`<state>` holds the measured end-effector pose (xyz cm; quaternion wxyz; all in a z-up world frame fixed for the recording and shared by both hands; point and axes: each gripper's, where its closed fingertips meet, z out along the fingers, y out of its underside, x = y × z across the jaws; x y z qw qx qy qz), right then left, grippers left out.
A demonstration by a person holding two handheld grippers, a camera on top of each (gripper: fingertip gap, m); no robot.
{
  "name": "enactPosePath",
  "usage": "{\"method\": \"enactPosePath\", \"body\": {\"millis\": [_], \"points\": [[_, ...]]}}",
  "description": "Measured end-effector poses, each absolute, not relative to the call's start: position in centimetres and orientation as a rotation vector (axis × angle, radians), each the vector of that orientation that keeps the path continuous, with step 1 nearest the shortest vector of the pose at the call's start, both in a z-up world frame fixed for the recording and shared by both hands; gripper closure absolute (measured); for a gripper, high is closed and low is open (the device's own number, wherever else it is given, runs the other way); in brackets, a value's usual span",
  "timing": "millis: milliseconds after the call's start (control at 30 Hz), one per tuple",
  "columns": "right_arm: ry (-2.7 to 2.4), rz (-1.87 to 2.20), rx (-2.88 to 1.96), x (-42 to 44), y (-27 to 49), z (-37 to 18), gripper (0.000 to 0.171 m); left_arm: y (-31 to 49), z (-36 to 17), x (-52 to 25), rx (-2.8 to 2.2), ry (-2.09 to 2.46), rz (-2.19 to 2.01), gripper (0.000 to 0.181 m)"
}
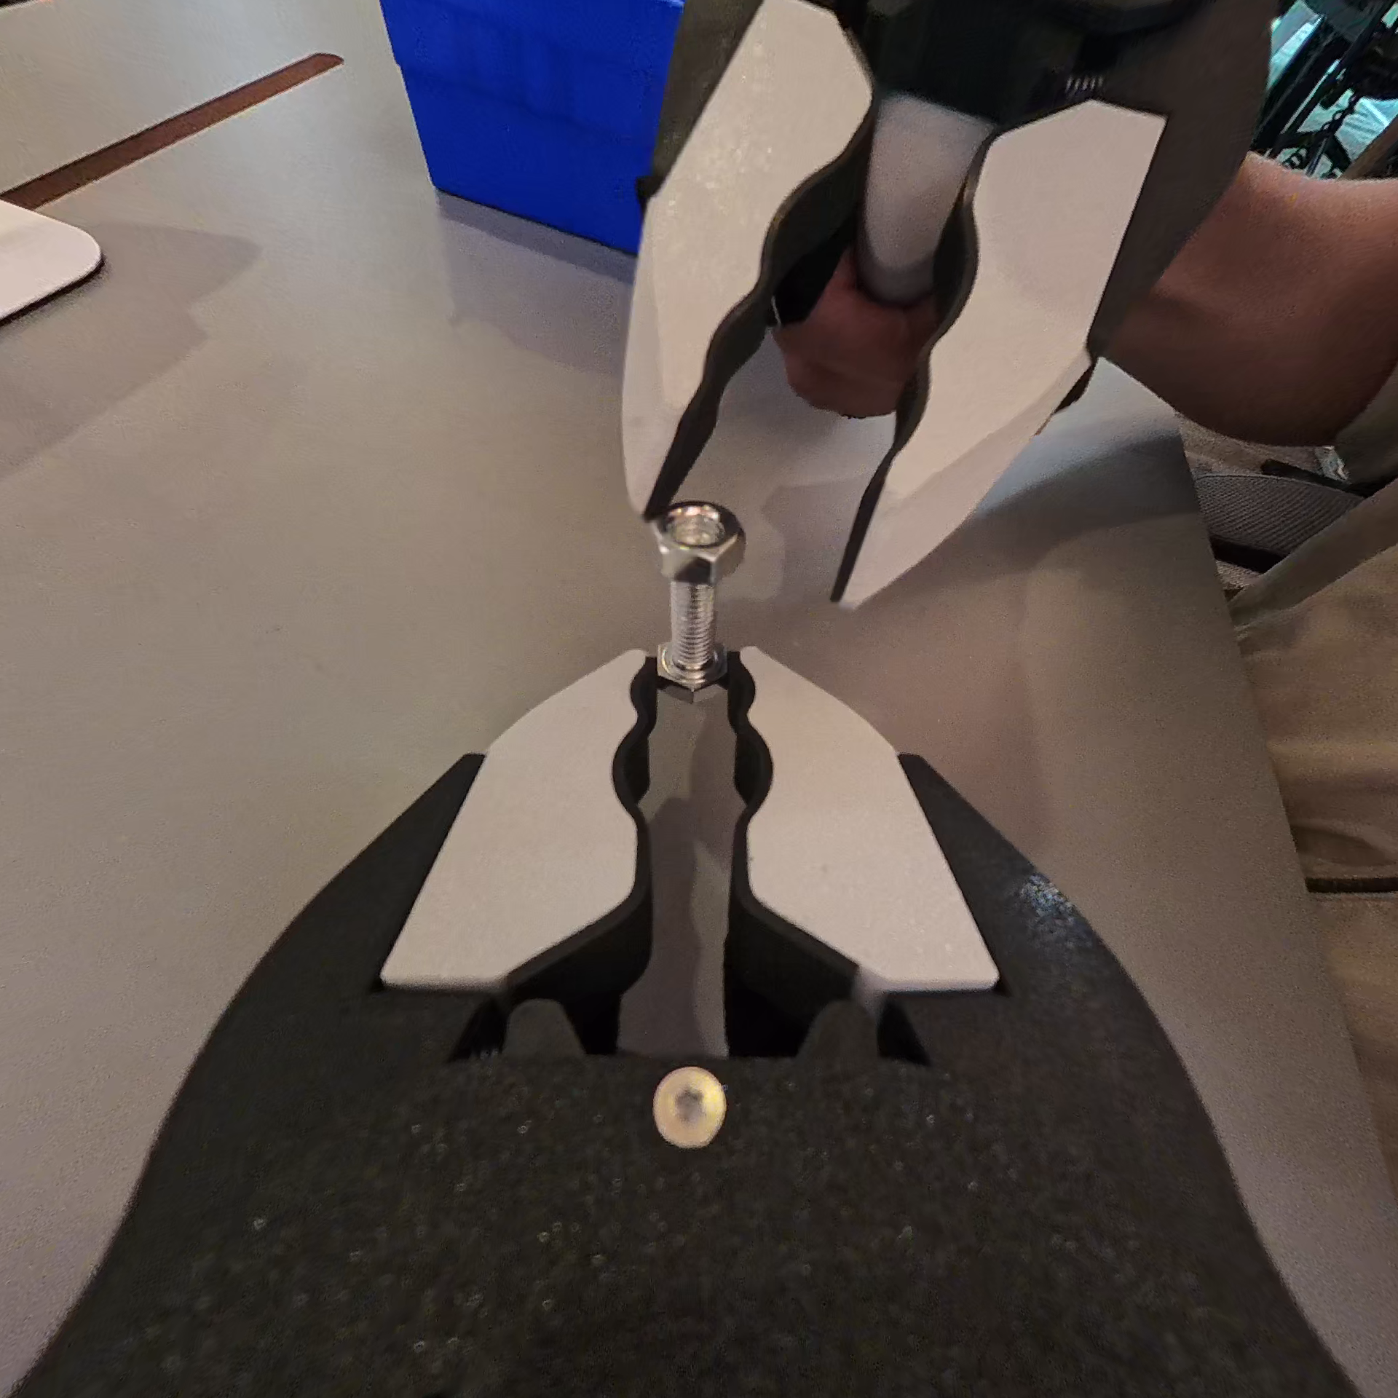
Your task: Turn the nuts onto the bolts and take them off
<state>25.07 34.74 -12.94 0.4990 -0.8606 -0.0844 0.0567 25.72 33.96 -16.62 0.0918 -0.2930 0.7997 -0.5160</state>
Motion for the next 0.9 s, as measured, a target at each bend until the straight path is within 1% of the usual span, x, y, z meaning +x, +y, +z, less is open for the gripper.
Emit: {"method": "enactPosePath", "body": {"millis": [67,200,367,467,533,667,733,900], "points": [[-0.193,0.133,-2.082,25.2,34.2,-12.8,0.137,34.2,-16.4,25.9,-0.885,2.356,-1.548,0.164],[-0.166,0.115,-2.058,25.9,34.0,-12.1,0.136,34.1,-16.2,25.7,-0.876,2.362,-1.572,0.164],[-0.208,0.147,-2.048,24.8,35.8,-12.3,0.134,33.5,-15.9,25.3,-0.846,2.372,-1.610,0.164],[-0.193,0.146,-2.032,24.6,35.5,-12.2,0.129,33.8,-15.5,25.4,-0.871,2.354,-1.651,0.164],[-0.179,0.145,-2.023,24.8,34.6,-11.8,0.135,34.2,-15.3,25.6,-0.897,2.332,-1.672,0.164],[-0.139,0.121,-2.005,25.7,33.8,-11.2,0.134,34.7,-14.7,25.7,-0.899,2.303,-1.702,0.164],[-0.128,0.141,-1.984,25.8,34.5,-11.0,0.131,34.3,-14.6,25.4,-0.872,2.314,-1.709,0.164],[-0.153,0.250,-1.938,24.2,36.5,-10.9,0.131,33.6,-14.3,25.0,-0.831,2.320,-1.742,0.164]]}}
